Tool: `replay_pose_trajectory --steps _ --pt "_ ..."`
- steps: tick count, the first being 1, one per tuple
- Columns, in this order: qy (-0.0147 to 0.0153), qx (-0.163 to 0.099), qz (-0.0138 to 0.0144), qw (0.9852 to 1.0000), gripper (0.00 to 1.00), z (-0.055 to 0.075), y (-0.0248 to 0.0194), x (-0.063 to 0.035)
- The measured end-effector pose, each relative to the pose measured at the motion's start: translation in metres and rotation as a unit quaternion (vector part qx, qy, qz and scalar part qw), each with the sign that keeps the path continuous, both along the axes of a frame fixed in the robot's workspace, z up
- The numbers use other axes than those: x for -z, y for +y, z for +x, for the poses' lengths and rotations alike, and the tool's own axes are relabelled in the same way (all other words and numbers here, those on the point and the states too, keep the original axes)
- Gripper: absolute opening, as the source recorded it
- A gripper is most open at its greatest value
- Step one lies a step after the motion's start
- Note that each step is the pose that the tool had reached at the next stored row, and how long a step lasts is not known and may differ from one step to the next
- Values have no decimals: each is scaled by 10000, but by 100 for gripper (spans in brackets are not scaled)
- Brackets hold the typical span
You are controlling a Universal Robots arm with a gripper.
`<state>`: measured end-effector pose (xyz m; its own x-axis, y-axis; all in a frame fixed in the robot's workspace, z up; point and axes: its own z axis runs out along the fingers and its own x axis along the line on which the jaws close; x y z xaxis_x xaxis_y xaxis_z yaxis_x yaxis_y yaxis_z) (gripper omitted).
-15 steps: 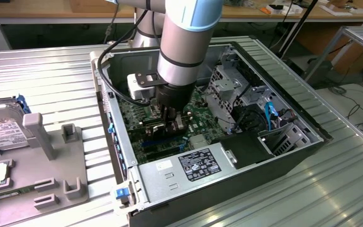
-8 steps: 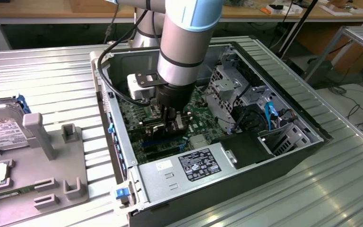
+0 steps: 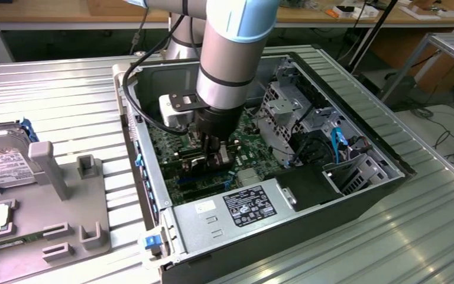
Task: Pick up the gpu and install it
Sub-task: 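Insert the gpu into the slot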
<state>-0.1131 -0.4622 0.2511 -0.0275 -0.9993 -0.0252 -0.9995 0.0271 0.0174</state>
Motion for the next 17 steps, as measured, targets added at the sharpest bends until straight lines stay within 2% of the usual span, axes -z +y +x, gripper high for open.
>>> replay_pose_trajectory --steps 6,15,16,17 --pt "0 -1 -2 10000 27 -11 -1 52" --pt "-1 0 0 10000 27 -13 0 57" --pt "-4 3 12 10000 28 -15 3 67" --pt "-2 1 2 10000 40 -13 1 60"
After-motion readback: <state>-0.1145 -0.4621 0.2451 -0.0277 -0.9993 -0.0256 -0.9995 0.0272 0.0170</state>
